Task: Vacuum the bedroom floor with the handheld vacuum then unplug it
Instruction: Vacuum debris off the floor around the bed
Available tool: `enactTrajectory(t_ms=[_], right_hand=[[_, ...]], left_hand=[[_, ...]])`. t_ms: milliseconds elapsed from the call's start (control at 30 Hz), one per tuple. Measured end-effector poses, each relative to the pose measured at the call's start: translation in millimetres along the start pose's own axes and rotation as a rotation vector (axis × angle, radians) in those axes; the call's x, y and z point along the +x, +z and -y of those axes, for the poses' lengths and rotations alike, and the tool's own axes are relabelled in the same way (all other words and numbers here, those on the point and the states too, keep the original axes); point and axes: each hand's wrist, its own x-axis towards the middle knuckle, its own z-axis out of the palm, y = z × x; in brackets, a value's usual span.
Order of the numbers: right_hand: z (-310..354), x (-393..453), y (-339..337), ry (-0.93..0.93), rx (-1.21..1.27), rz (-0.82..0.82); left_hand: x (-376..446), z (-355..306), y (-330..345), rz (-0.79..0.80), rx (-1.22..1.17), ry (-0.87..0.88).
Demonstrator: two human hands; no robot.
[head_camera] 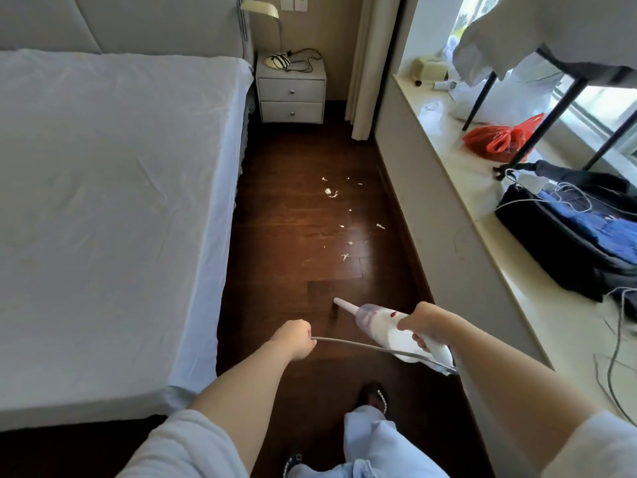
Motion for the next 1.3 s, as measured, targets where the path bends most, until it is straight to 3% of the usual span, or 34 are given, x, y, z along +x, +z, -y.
enactTrajectory(t_ms=[200,400,700,967,1300], right_hand=[[23.0,27.5,-7.6,-0.079,0.028,0.038],[38.7,56.7,-33.7,-0.127,-0.138,0.051],[-6.2,96.1,-104.9,-0.07,-0.114,0.035],[-79.8,135.1,-144.3,-0.005,0.213,-0.016],[-123.1,149.2,-178.1,0.077,0.379,-0.074]], left_hand=[[6.5,0.5,-6.7,-0.001,-0.012,-0.097],[30.2,-31.2,-24.3,-0.032,0.002,-0.156],[78.6,-122.0,-22.4,-0.014,0.067,-0.103],[111.2,-190.4,-7.9,0.059,0.12,-0.034],[136.2,-235.3,1.6,0.106,0.171,0.055]])
